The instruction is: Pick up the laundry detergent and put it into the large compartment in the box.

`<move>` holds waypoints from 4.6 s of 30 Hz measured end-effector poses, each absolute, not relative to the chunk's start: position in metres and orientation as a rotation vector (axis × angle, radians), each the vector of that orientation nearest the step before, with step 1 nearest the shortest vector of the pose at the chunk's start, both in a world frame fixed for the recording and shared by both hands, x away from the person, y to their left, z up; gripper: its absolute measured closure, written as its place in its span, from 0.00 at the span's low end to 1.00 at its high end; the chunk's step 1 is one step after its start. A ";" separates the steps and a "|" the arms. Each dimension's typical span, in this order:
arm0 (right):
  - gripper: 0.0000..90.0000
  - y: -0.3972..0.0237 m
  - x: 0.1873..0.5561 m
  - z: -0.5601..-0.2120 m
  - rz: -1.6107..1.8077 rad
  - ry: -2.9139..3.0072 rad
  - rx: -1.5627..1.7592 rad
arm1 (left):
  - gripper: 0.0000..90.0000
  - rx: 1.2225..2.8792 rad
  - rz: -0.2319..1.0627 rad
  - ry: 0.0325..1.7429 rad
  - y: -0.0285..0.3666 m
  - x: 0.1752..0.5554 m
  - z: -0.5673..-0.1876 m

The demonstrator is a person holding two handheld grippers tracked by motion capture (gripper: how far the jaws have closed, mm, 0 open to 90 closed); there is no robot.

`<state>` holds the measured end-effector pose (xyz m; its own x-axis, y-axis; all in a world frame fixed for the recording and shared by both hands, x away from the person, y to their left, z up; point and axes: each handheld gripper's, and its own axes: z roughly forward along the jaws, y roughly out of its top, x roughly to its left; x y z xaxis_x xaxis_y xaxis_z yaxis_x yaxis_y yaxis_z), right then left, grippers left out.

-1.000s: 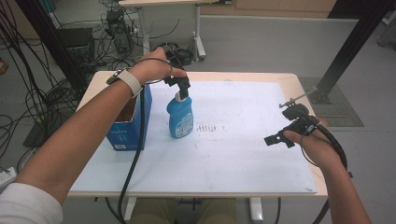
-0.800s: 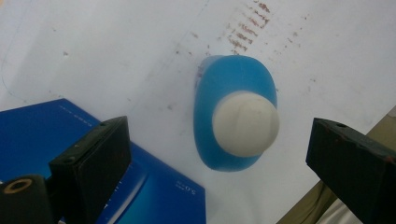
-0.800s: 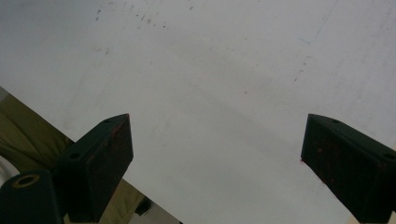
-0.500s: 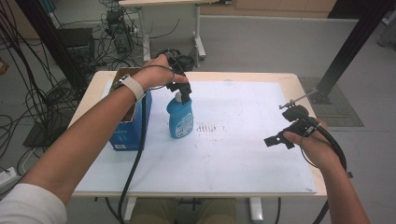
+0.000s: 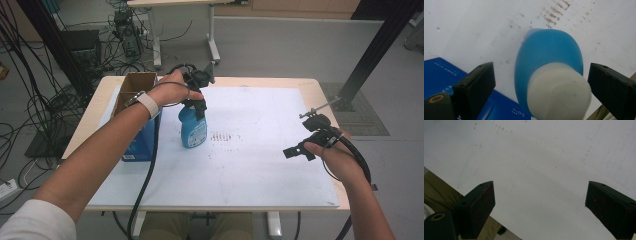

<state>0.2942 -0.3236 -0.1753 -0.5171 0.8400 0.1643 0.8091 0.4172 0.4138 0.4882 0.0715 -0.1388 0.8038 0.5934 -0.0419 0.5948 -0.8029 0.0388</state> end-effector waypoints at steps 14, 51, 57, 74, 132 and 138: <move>0.10 -0.323 0.295 -0.176 0.698 2.590 1.505 | 0.15 2.955 -0.013 0.957 0.065 0.480 -0.159; 0.10 -0.322 0.296 -0.178 0.705 2.590 1.508 | 0.44 2.917 0.040 0.966 0.068 0.475 -0.160; 0.10 -0.323 0.295 -0.179 0.705 2.587 1.512 | 0.44 2.921 0.039 0.952 0.068 0.475 -0.160; 0.10 -0.322 0.296 -0.177 0.701 2.588 1.508 | 0.43 2.922 0.037 0.965 0.068 0.476 -0.160; 0.10 -0.319 0.296 -0.174 0.698 2.586 1.505 | 0.44 2.901 0.042 0.980 0.071 0.473 -0.161; 0.10 -0.319 0.295 -0.174 0.698 2.583 1.504 | 0.44 2.901 0.040 0.980 0.071 0.473 -0.161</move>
<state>0.2953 -0.3192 -0.1741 -0.5177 0.8400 0.1624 0.8074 0.4170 0.4174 0.4733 0.0713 -0.1611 0.7953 0.6063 -0.0009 0.6042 -0.7924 0.0835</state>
